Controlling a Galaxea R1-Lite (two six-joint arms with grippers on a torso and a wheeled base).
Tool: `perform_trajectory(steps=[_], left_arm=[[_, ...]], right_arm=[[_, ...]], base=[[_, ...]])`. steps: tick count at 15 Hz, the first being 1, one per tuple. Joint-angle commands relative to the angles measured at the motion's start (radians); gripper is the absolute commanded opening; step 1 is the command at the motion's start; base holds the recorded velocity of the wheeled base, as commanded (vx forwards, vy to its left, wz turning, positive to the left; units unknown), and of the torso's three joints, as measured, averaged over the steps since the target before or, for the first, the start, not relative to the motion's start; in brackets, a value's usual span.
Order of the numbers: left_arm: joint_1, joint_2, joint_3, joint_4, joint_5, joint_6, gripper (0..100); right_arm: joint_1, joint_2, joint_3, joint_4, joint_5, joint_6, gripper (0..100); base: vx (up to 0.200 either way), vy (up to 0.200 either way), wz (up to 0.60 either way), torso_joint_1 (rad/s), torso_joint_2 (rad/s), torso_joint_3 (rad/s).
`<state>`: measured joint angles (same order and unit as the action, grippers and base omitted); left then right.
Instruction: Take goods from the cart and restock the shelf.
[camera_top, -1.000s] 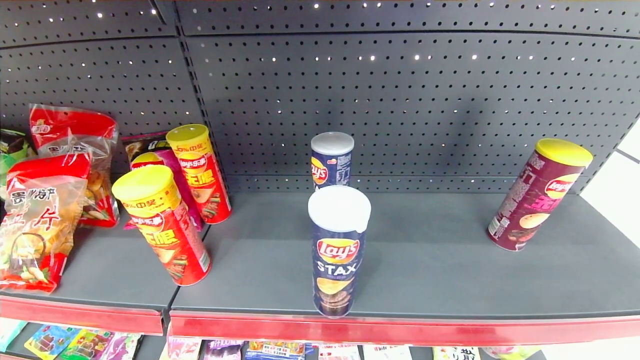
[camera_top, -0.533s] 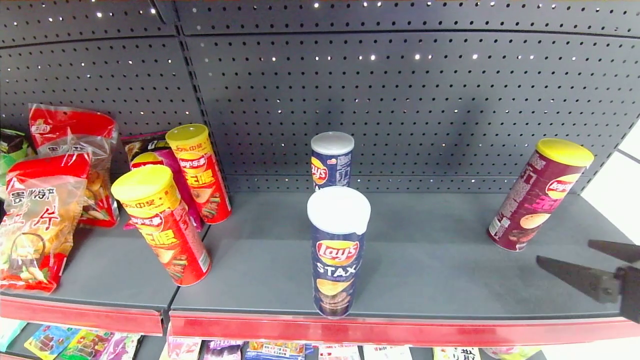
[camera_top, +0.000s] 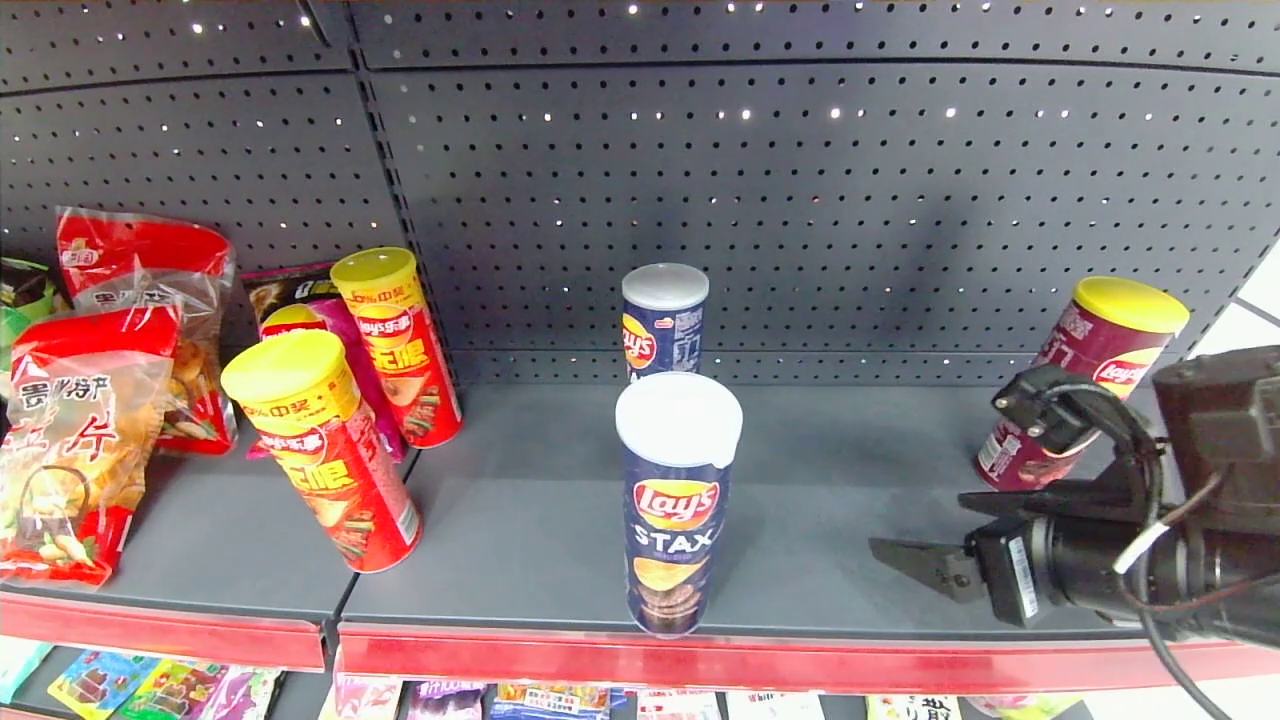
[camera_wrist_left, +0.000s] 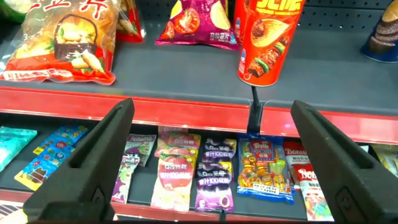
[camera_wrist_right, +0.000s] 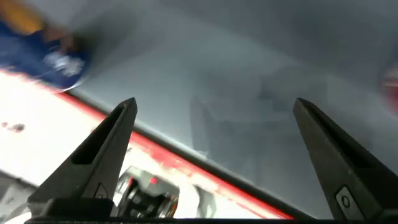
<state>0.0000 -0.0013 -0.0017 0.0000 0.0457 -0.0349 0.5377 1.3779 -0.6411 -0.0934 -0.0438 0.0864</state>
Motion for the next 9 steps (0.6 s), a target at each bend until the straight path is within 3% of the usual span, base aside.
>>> perform_trajectory(steps=[1, 5, 9], left_arm=[[0.000, 0.001, 0.000, 0.000, 0.000, 0.000, 100], [0.002, 0.001, 0.000, 0.000, 0.000, 0.000, 100], [0.000, 0.001, 0.000, 0.000, 0.000, 0.000, 100]], right_arm=[[0.099, 0.093, -0.034, -0.002, -0.041, 0.033, 100], [0.193, 0.198, -0.131, 0.000, -0.108, 0.079, 100], [0.197, 0.234, -0.144, 0.001, -0.123, 0.072, 100]], base=[[0.000, 0.000, 0.00, 0.000, 0.00, 0.000], [0.000, 0.000, 0.00, 0.000, 0.00, 0.000], [0.000, 0.000, 0.00, 0.000, 0.00, 0.000]])
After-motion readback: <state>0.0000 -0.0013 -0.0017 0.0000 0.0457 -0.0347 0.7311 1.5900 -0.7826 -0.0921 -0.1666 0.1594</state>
